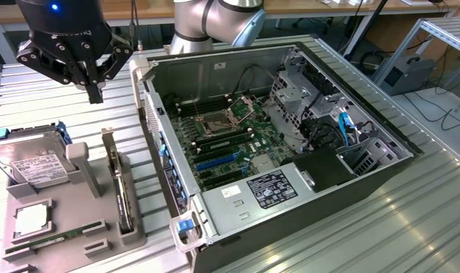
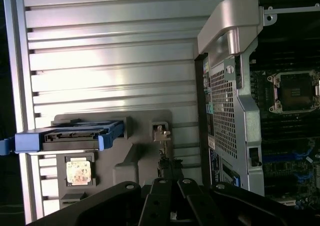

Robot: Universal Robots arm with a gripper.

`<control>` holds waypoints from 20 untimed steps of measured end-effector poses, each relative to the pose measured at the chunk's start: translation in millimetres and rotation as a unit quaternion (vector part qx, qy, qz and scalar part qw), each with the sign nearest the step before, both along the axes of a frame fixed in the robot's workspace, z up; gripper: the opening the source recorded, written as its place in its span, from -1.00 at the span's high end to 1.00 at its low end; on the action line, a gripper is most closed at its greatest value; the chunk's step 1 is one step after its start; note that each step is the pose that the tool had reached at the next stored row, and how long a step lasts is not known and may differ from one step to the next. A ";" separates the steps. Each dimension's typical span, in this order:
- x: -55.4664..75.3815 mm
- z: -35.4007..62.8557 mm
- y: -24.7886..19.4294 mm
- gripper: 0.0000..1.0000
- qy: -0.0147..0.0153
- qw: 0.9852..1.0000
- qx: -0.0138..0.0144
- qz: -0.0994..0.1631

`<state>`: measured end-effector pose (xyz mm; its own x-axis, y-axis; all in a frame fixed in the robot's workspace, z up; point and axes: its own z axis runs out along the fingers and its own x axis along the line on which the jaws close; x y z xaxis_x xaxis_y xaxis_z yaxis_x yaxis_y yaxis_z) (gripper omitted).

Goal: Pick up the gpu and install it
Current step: 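Reach for the gpu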

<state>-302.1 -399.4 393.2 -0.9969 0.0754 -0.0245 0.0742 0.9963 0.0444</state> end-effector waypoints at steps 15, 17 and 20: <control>0.1 -0.1 -13.5 0.79 0.000 1.000 0.000 0.000; 0.1 -0.1 -14.7 0.79 0.000 1.000 0.000 0.000; 0.1 -0.1 -17.5 0.79 0.000 1.000 0.000 0.000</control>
<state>-302.0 -416.9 393.1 -0.9969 0.0752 -0.0244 0.0741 0.9963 0.0443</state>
